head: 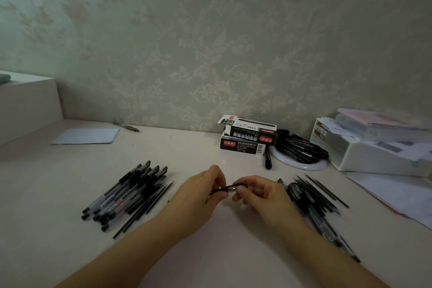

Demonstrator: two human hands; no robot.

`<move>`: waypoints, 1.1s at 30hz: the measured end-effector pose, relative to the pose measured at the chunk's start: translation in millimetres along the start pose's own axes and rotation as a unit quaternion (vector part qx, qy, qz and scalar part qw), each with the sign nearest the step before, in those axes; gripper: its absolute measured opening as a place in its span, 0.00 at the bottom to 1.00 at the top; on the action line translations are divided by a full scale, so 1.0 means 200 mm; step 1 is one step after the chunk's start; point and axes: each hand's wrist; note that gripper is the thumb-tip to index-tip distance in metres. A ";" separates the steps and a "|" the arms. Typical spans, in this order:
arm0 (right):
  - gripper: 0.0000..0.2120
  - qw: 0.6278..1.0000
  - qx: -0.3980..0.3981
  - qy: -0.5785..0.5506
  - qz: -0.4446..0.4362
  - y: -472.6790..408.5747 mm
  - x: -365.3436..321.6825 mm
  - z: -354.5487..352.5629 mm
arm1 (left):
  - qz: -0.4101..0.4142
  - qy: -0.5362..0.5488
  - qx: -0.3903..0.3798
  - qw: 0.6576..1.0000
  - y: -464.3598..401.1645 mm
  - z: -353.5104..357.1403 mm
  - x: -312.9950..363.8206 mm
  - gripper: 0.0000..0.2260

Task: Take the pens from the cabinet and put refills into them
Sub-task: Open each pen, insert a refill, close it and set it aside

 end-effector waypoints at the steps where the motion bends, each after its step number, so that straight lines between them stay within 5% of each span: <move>1: 0.05 1.000 -0.001 0.002 0.003 0.00 0.00 0.00 | -0.001 0.003 -0.001 1.000 0.00 0.00 0.00 0.07; 15: 0.06 0.999 -0.014 0.040 -0.013 -0.01 0.02 0.01 | -0.013 -0.019 0.018 1.000 0.00 -0.03 0.03 0.05; 21: 0.08 0.996 0.000 0.092 -0.001 -0.01 0.05 0.02 | -0.179 -0.124 0.181 0.959 -0.03 -0.27 -0.12 0.05; 26: 0.06 0.995 -0.004 0.097 0.002 0.00 0.04 0.03 | -0.360 -0.243 0.071 0.898 0.00 -0.37 -0.28 0.07; 33: 0.05 0.995 -0.004 0.099 0.004 0.00 0.04 0.02 | -0.393 -0.244 -0.028 0.886 0.01 -0.34 -0.31 0.07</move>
Point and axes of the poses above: each hand's wrist, its own y-axis away from the middle knuckle, its own z-axis out of the palm, x = y × z, and after that the axes turned 7 degrees about -y, right-handed
